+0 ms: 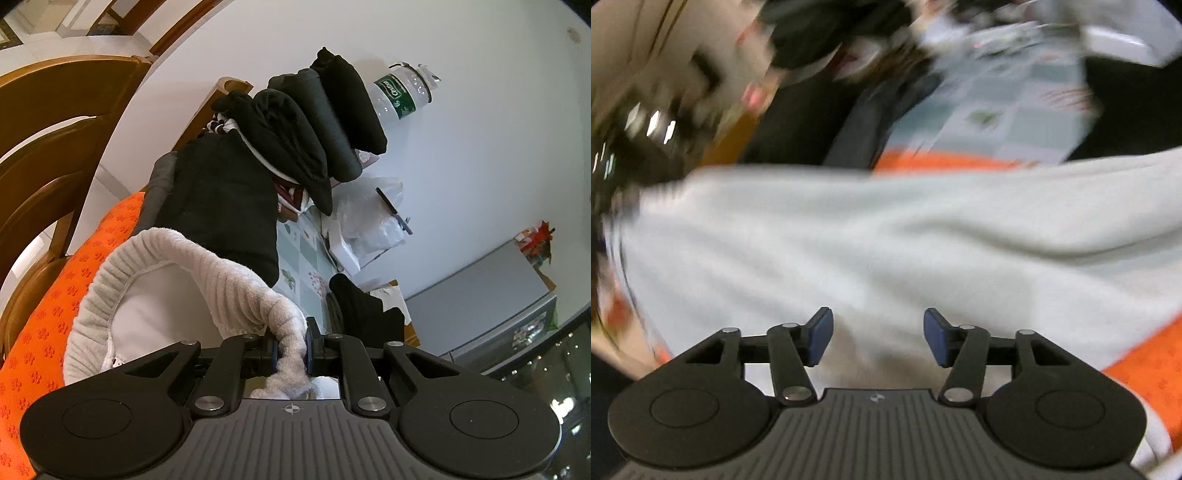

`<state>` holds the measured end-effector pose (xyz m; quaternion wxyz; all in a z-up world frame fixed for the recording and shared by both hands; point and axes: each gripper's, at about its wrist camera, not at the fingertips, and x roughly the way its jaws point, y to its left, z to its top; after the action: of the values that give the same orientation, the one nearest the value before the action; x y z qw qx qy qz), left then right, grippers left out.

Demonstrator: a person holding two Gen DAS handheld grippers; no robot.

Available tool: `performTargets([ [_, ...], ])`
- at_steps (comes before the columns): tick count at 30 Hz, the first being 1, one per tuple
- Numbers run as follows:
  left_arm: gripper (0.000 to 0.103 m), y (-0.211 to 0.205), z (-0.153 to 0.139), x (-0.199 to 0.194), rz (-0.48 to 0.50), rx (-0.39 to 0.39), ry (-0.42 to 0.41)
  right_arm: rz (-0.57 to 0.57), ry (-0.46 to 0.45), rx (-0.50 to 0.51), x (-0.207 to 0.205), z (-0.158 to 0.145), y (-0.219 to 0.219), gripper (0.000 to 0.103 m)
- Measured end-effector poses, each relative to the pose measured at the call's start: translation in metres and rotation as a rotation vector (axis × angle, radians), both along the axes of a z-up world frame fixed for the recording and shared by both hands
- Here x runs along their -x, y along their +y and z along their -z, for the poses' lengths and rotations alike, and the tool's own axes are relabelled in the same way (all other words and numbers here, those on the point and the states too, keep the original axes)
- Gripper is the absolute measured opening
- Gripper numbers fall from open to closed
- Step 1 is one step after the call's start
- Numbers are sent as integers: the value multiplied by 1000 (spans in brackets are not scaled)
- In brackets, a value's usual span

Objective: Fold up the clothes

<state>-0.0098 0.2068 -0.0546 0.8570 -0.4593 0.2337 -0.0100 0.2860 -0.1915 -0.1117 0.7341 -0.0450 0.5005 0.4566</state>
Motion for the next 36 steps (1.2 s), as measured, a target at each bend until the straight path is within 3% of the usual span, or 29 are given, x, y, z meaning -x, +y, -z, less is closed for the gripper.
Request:
performTargets([
  [2,16,-1,1,1,0,-3,1,-48,-24,50,6,6,5,62],
  [3,16,-1,1,2,0,-4,2,-72,-36,75,9,10,7,47],
  [4,16,-2,1,2,0,-6,3,-96,-49,100,12,13,10,18],
  [6,16,-2,2,3,2,-11,3,-128,-87,132,20,10,11,10],
  [10,16,-3,2,9,8,-4,-5,-137,-211,142,49,-34,3,9],
  [14,16,-3,11,20,47,3,25,-144,-278,138,98,-73,-13,8],
  [17,16,-6,23,30,95,0,76,-160,-247,164,138,-80,-20,8],
  [22,16,-12,49,48,170,-15,183,-144,-101,229,179,-33,-28,10],
  [24,16,-12,56,50,187,-17,208,-115,-66,230,180,-16,-31,15],
  [27,16,-13,60,49,198,-41,210,-50,-38,184,168,-20,-35,24],
  [29,16,-12,61,48,197,-49,210,-3,-42,123,153,-34,-34,37],
  [31,16,-12,61,48,189,-48,210,56,-33,39,139,-45,-34,57],
  [36,17,-19,61,48,152,-37,209,156,181,-42,92,-23,-19,59],
])
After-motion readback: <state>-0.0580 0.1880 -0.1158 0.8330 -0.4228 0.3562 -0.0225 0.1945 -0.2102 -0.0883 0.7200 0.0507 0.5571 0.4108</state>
